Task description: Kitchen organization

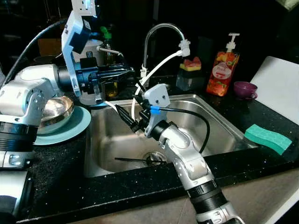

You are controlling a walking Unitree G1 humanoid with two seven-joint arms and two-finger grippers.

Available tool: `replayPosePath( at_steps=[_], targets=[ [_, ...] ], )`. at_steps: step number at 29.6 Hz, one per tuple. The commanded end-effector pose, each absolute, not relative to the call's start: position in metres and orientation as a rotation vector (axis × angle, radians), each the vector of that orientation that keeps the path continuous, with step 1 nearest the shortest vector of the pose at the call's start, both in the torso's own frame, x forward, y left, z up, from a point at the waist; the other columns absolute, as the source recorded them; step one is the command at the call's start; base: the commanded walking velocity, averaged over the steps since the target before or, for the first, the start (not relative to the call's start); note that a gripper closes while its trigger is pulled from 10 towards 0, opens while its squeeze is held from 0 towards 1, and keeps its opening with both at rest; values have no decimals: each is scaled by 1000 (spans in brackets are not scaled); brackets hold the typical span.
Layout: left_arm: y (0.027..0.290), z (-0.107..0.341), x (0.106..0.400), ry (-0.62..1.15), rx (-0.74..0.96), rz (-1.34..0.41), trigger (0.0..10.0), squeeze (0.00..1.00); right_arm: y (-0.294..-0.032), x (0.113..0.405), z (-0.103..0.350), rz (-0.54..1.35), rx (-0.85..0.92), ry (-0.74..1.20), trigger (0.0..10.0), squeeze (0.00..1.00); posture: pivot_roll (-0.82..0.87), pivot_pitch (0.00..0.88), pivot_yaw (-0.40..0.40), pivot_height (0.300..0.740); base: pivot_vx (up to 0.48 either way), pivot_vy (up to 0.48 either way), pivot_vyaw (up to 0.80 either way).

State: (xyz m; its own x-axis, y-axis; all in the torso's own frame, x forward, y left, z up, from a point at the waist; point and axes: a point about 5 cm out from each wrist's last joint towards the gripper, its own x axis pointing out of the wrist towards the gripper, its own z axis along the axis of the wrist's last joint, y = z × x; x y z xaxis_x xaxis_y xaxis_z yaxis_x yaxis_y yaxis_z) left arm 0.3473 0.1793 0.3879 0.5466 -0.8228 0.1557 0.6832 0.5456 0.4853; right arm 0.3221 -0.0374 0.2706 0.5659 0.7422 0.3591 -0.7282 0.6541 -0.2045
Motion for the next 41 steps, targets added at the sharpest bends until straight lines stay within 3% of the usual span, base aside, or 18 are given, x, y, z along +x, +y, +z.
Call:
replayPosePath(
  at_steps=[1,4,8,16,27,36,37,38,39,40,41],
  targets=[
    [183,382,356,-389,450,-809,10000,0,-35,312,275,944,-32,-456,10000,0,110,50,-42,740,0,0,0],
    [187,381,359,-372,442,-744,10000,0,-39,306,268,976,-68,-440,10000,0,106,51,-42,740,0,0,0],
    [185,374,358,-299,409,-783,10000,0,-46,309,267,942,-79,-432,10000,0,106,51,-42,740,0,0,0],
    [172,366,334,-212,274,-1115,10000,0,-58,331,264,762,-174,-392,10000,0,104,44,-47,740,0,0,0],
    [172,357,320,-176,287,-1187,10000,0,-70,347,275,609,-142,-403,10000,0,111,41,-64,740,0,0,0],
    [172,354,323,-185,272,-1163,10000,0,-65,346,274,647,-121,-398,10000,0,108,40,-66,740,0,0,0],
    [170,354,322,-188,266,-1173,10000,0,-62,344,272,669,-120,-388,6824,0,108,41,-65,740,0,0,0],
    [170,354,322,-188,266,-1173,10000,0,-62,344,272,669,-120,-388,6824,0,108,41,-65,740,0,0,0],
    [169,353,322,-188,265,-1176,10000,0,-60,344,270,681,-119,-381,4000,0,106,43,-64,740,0,0,0],
    [168,352,322,-185,267,-1176,10000,0,-59,343,269,689,-117,-377,0,0,105,45,-62,740,0,0,0],
    [168,352,322,-185,267,-1176,10000,0,-59,343,269,689,-117,-377,0,0,105,45,-62,740,0,0,0]
  ],
)
